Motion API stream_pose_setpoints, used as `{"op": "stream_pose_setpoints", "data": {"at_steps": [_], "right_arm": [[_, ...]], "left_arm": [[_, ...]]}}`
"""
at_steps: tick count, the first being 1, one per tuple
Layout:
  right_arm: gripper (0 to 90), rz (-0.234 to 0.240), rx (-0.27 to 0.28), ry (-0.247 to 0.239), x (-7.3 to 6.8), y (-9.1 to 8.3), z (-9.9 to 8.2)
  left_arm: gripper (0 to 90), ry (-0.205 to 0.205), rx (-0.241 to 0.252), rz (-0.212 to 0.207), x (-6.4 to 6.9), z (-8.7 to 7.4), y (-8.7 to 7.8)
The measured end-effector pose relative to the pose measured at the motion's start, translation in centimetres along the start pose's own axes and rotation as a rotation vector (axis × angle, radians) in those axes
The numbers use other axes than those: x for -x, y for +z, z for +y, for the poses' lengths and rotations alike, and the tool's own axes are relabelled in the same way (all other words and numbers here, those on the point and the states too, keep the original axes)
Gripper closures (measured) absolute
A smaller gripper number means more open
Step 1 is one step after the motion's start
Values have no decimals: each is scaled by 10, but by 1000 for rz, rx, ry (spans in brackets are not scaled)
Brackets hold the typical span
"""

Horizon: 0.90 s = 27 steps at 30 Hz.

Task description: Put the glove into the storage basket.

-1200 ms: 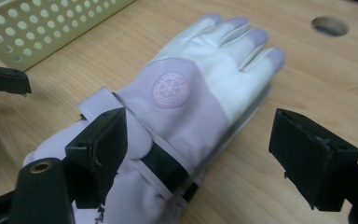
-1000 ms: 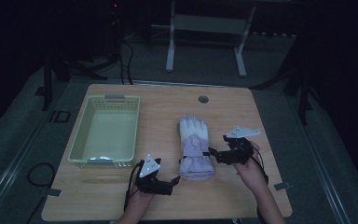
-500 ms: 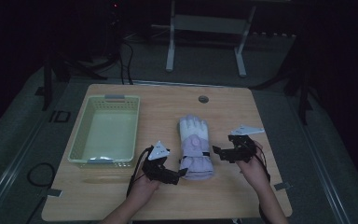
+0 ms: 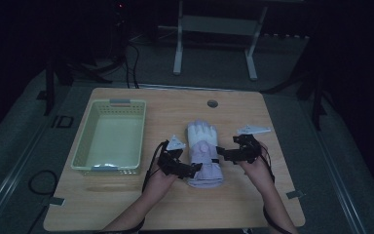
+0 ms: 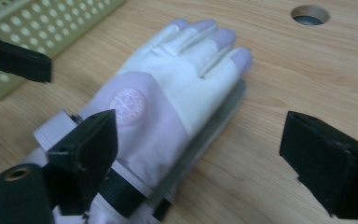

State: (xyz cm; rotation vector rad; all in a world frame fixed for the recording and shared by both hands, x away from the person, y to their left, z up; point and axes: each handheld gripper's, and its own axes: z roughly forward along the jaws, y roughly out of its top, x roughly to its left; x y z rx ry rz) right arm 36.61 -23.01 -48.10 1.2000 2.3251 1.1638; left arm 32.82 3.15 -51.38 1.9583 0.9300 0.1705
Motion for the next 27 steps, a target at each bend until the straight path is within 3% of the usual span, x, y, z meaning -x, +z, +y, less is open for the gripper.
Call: {"op": "stream_pose_setpoints", "data": {"at_steps": [1,3,5,6,7,14,17,19,23,27], "right_arm": [[111,22,-6,10,-1,3,-1],[112,2,-15,22,-1,8,-3],[146,8,-16,44,2,13,-5],[148,17,-13,63,4,16,-6],[150,25,-16,76,5,18,-7],[277,65,-71,123,7,31,-17],[367,114,-119,157,8,39,-22],[417,196,-164,233,15,45,-27],[417,258,-222,343,26,54,-35],[590,336,-238,404,29,57,-39]], "left_arm": [[1,-1,-11,5,1,1,1],[1,-17,-41,7,2,3,2],[18,-76,-56,11,4,0,2],[102,-96,-52,18,4,-3,1],[131,-123,-51,30,5,-7,1],[155,-256,-122,-43,0,-30,14],[164,-264,-146,-60,-2,-34,20],[208,-270,-161,-91,-4,-37,24],[303,-270,-177,-150,-8,-39,30],[436,-254,-191,-173,-10,-39,31]]}}
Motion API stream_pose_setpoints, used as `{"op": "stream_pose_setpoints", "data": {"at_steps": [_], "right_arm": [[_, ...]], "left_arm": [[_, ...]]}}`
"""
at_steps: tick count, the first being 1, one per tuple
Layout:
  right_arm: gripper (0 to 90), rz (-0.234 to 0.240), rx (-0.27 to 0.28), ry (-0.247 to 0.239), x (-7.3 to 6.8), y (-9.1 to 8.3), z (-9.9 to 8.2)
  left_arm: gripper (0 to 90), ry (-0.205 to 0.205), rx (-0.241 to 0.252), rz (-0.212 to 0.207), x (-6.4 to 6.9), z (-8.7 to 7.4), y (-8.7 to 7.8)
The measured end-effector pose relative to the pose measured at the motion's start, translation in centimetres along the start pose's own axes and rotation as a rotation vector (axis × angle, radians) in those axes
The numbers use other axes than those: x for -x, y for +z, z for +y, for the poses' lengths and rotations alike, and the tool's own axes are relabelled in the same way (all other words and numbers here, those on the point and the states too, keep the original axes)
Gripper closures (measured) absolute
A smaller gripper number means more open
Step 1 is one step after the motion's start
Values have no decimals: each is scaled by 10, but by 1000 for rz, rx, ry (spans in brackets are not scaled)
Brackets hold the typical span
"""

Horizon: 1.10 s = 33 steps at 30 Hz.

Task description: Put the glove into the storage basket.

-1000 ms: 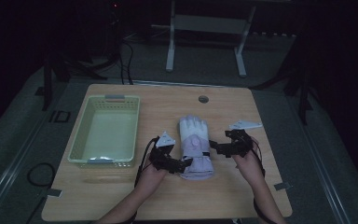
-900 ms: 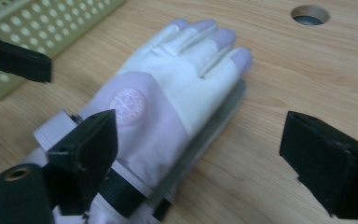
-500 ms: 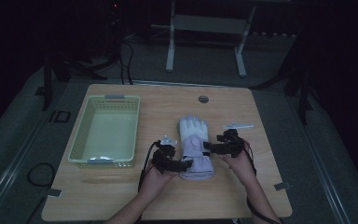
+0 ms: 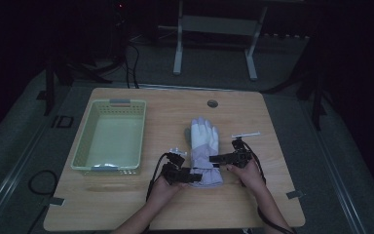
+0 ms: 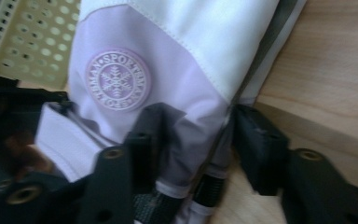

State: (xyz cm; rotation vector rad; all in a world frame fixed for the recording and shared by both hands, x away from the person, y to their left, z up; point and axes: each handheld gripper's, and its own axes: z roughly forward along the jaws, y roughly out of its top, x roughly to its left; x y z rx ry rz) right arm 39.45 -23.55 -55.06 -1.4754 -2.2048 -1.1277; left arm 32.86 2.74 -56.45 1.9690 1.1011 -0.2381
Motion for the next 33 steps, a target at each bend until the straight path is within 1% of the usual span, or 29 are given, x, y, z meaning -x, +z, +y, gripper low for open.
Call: {"op": "stream_pose_setpoints", "data": {"at_steps": [1,3,4,6,9,11,13,16,18,26,33], "right_arm": [[630,5,-2,-1,-1,0,0],[711,-20,1,-30,-4,-1,-1],[741,-42,5,-55,-8,-1,-1],[770,-96,13,-103,-17,-1,-2],[785,-168,35,-162,-30,-2,-4],[789,-193,45,-181,-36,-3,-4],[790,-208,62,-206,-41,-5,-5],[791,-228,79,-231,-49,-9,-4],[792,-235,90,-236,-53,-11,-3],[791,-232,124,-250,-68,-23,4],[791,-262,151,-298,-87,-30,10]], "left_arm": [[470,-2,-3,-4,-1,0,0],[563,4,-3,-2,1,0,-2],[610,7,0,9,3,1,-3],[661,28,-7,33,8,2,-4],[703,30,-22,38,10,4,-6],[717,36,-25,43,12,5,-7],[724,48,-28,49,14,7,-10],[730,64,-29,55,16,10,-14],[730,68,-26,52,18,13,-17],[733,94,-19,58,25,25,-35],[737,126,-15,72,31,32,-51]]}}
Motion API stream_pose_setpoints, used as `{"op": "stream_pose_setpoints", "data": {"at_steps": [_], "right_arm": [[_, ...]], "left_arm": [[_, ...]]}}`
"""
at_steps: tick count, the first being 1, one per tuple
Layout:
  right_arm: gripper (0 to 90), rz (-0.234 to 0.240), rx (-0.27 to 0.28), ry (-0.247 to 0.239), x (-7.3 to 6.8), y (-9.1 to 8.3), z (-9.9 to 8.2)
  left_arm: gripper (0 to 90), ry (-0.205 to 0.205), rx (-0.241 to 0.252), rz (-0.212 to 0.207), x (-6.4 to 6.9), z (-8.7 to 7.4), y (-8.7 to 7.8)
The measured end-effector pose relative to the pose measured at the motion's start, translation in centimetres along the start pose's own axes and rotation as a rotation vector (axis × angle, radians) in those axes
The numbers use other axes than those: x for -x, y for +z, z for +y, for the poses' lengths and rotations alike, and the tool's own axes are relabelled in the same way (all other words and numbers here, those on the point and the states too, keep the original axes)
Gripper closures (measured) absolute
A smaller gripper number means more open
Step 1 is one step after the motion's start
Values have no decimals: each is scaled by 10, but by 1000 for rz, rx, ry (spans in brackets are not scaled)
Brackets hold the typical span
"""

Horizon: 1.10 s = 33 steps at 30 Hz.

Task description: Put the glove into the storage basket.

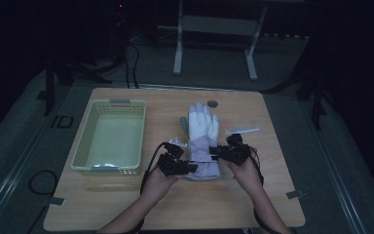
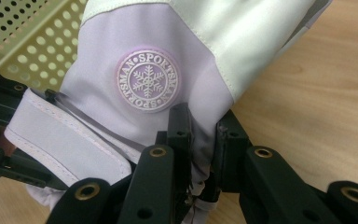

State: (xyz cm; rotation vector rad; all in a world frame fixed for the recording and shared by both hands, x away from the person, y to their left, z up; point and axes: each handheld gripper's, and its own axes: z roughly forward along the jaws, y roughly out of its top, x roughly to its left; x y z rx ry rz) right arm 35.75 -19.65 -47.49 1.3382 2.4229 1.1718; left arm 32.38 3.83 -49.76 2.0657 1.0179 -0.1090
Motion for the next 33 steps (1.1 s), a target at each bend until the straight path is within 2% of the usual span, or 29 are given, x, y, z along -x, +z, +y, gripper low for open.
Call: {"op": "stream_pose_setpoints", "data": {"at_steps": [7,9,15,19,33], "right_arm": [[791,-2,34,-33,-13,-5,13],[791,3,45,-29,-16,-6,17],[791,-7,53,-53,-27,-5,28],[791,-14,55,-64,-35,-2,35],[792,22,57,-91,-66,16,62]], "left_arm": [[737,24,5,12,-1,7,-19],[737,25,5,13,-3,9,-24],[738,39,2,28,-7,13,-37],[738,47,-5,39,-11,14,-47],[738,36,-7,78,-30,10,-88]]}}
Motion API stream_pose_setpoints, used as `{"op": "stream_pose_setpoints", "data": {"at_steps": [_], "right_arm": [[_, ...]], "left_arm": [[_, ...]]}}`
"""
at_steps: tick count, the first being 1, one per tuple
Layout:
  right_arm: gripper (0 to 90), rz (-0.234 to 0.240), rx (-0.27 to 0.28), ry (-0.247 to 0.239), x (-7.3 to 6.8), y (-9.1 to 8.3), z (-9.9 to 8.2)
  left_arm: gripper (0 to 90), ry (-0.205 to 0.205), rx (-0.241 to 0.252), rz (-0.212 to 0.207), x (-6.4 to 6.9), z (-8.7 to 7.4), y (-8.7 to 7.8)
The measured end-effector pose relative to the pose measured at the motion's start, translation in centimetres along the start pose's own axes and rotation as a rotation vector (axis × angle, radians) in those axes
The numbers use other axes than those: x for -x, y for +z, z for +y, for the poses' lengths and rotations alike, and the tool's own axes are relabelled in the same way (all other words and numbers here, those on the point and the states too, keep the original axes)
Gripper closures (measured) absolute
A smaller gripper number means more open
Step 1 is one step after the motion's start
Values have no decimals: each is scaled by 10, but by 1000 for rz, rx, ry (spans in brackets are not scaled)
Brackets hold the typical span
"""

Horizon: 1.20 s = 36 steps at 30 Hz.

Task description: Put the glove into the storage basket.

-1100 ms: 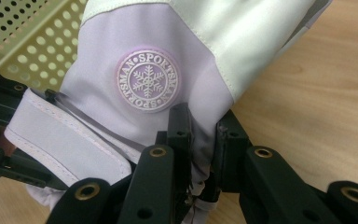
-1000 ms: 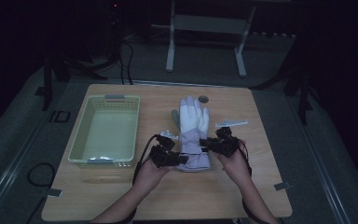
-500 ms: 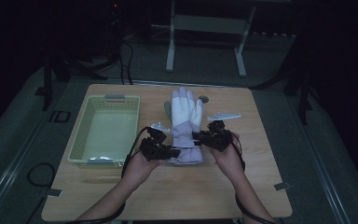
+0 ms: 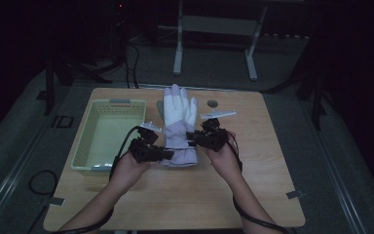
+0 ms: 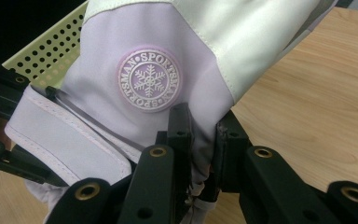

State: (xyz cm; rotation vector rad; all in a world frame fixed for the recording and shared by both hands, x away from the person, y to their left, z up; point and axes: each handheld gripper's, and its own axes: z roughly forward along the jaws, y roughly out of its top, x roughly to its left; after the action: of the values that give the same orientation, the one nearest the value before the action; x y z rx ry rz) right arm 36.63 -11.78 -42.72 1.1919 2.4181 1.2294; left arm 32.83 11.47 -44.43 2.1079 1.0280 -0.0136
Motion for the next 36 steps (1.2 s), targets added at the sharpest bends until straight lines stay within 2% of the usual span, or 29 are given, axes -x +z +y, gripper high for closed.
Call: {"op": "stream_pose_setpoints", "data": {"at_steps": [8,14,19,24,36], "right_arm": [[792,11,6,-19,-21,14,20],[793,28,17,-31,-40,31,39],[792,47,24,-32,-59,50,55],[793,66,18,-40,-79,72,65],[793,107,-40,-72,-124,127,80]], "left_arm": [[738,-22,21,38,-14,-6,-25],[738,-28,21,69,-32,-10,-51],[738,-33,-2,86,-52,-13,-75],[737,-43,-32,99,-74,-24,-95],[736,-80,-88,110,-117,-54,-129]]}}
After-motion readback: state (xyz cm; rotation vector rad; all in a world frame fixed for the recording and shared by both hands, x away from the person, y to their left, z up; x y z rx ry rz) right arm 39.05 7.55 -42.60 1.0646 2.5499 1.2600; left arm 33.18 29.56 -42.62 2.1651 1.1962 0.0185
